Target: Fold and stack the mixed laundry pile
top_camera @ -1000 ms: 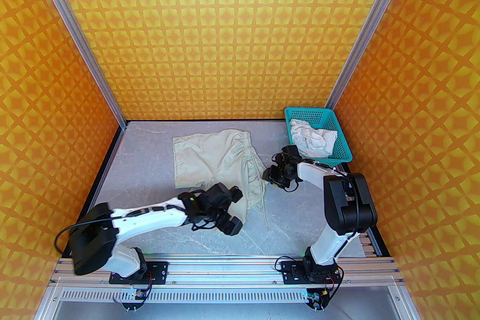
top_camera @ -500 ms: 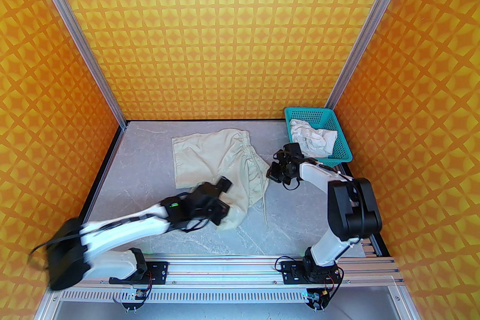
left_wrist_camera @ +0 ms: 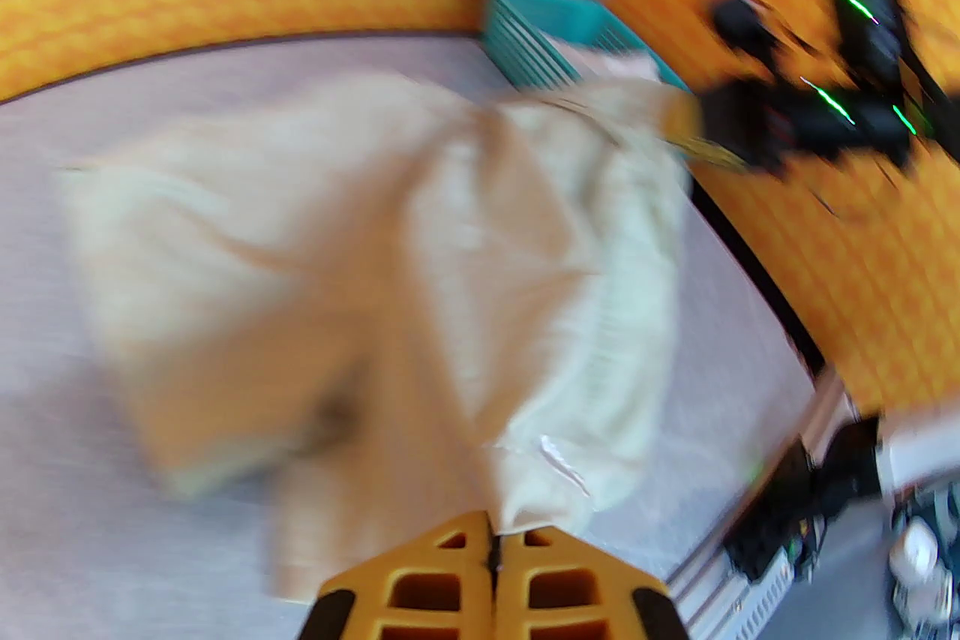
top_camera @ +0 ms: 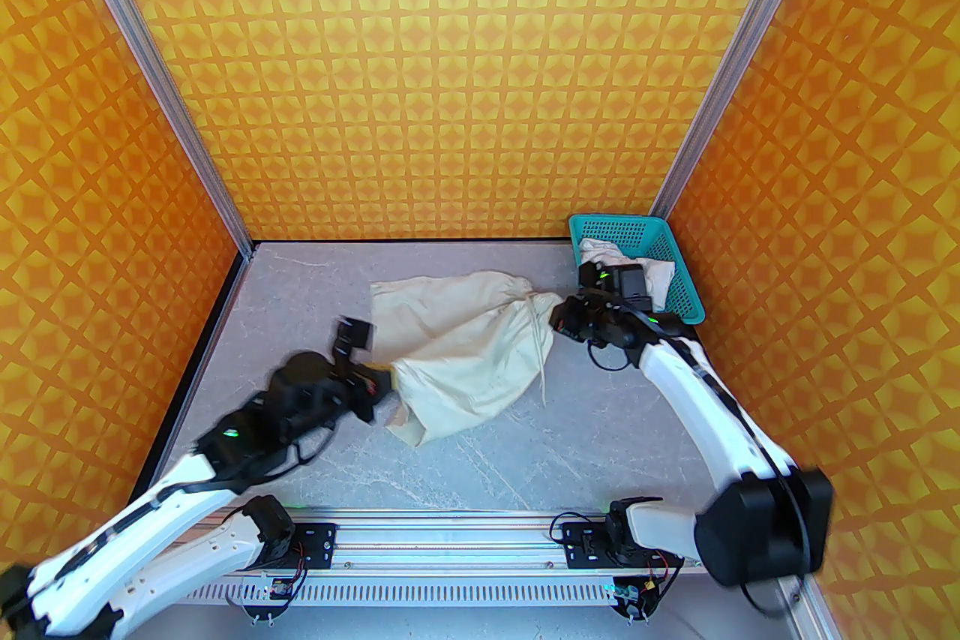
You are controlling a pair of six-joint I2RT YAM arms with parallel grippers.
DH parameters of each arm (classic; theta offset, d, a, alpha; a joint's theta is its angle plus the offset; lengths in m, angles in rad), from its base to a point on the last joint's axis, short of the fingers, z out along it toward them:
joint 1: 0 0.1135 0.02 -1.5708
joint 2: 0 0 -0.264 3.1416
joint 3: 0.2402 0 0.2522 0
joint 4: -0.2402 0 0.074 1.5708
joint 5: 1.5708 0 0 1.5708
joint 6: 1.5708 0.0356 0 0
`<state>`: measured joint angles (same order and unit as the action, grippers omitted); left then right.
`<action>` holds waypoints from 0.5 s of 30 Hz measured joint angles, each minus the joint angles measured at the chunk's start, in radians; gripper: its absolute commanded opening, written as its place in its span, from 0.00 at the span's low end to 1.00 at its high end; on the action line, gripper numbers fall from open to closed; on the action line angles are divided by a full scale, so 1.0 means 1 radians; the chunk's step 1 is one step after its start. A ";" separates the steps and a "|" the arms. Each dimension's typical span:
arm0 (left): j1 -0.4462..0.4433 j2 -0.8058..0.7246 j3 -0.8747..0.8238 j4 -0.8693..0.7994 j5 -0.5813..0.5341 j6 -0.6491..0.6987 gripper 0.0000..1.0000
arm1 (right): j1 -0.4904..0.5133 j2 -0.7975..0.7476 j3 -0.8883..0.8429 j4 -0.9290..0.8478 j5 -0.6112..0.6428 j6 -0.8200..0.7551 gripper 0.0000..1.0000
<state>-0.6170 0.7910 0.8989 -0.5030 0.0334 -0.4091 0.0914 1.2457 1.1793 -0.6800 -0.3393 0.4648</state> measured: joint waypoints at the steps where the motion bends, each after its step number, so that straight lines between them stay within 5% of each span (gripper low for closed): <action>1: 0.048 0.014 0.045 -0.021 0.001 0.011 0.00 | 0.000 -0.004 0.032 -0.010 -0.001 0.006 0.00; 8: 0.409 0.370 0.470 -0.021 0.182 0.082 0.00 | 0.004 0.193 0.417 0.015 -0.067 0.114 0.00; 15: 0.583 0.824 1.035 0.008 0.365 0.097 0.00 | 0.005 0.549 0.909 0.187 -0.197 0.240 0.00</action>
<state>-0.0338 1.6146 1.9335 -0.4953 0.3981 -0.3119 0.0967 1.7947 2.0880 -0.4934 -0.5365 0.7044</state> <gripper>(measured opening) 0.024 0.032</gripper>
